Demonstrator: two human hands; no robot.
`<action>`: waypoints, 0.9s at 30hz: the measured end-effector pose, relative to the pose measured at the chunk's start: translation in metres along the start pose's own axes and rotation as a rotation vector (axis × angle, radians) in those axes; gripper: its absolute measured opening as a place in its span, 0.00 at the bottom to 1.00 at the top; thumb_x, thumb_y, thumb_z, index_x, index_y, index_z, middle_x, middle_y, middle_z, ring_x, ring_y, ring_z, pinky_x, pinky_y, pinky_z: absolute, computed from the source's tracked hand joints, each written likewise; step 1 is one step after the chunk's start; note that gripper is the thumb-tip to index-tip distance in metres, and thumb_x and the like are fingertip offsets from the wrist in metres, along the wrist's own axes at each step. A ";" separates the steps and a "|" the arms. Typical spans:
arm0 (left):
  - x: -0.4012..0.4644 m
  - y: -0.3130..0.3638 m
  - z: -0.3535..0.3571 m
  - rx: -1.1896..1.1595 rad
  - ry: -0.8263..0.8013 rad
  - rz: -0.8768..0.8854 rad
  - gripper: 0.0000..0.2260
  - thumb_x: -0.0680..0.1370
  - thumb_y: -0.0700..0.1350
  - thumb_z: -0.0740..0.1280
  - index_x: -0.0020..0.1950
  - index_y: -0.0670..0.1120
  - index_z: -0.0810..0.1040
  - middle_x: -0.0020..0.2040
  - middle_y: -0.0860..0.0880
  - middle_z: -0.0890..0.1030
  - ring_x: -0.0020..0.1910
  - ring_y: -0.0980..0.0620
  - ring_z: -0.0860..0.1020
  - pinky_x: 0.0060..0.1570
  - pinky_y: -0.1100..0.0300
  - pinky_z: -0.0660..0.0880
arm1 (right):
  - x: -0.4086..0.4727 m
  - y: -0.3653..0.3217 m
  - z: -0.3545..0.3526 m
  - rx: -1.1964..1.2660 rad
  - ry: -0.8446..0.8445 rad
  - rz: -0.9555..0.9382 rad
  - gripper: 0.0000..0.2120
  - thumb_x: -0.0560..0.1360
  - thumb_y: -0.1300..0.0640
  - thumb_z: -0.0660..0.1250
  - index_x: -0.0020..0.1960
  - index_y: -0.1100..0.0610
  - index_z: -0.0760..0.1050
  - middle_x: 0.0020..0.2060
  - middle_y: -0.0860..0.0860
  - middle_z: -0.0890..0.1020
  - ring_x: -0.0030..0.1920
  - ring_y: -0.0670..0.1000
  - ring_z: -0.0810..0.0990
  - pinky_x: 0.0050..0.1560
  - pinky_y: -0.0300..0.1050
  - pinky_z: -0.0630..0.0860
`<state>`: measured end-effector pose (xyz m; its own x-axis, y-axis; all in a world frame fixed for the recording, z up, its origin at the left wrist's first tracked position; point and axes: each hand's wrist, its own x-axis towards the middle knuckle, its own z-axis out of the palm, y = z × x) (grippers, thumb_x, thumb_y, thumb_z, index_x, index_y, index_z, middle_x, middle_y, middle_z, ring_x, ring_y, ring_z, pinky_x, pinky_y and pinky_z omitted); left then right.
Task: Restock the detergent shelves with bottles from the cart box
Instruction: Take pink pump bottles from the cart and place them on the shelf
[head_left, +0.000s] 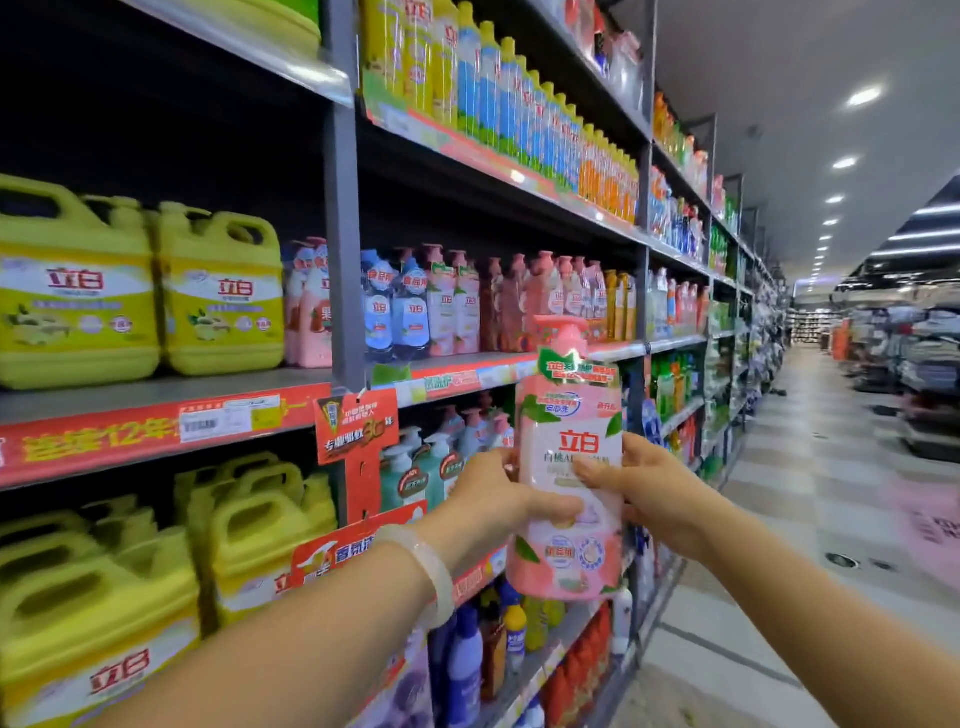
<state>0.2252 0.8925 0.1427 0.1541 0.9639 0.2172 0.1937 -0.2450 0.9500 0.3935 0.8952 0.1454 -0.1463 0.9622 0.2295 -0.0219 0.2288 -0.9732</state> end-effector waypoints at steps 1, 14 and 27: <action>0.017 0.002 0.001 0.010 0.011 0.013 0.19 0.64 0.37 0.79 0.51 0.46 0.77 0.43 0.52 0.83 0.38 0.56 0.82 0.32 0.66 0.78 | 0.019 0.000 -0.007 -0.005 -0.008 -0.014 0.14 0.72 0.63 0.70 0.57 0.59 0.75 0.48 0.55 0.84 0.42 0.52 0.84 0.34 0.42 0.81; 0.274 0.070 0.008 0.167 0.329 0.179 0.12 0.66 0.34 0.77 0.43 0.45 0.78 0.38 0.51 0.82 0.28 0.61 0.81 0.27 0.70 0.76 | 0.313 -0.056 -0.095 0.012 -0.290 -0.286 0.06 0.74 0.63 0.67 0.50 0.54 0.76 0.40 0.47 0.84 0.34 0.43 0.84 0.29 0.35 0.77; 0.446 0.052 -0.041 0.239 0.605 0.111 0.19 0.64 0.32 0.77 0.53 0.41 0.79 0.47 0.45 0.84 0.43 0.50 0.83 0.42 0.58 0.81 | 0.517 -0.040 -0.074 0.173 -0.428 -0.389 0.12 0.71 0.69 0.69 0.54 0.61 0.75 0.44 0.53 0.83 0.39 0.48 0.83 0.41 0.40 0.82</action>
<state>0.2638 1.3137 0.2978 -0.3731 0.8029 0.4649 0.4282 -0.2955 0.8540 0.3922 1.3947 0.3037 -0.4796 0.6595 0.5789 -0.3094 0.4902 -0.8148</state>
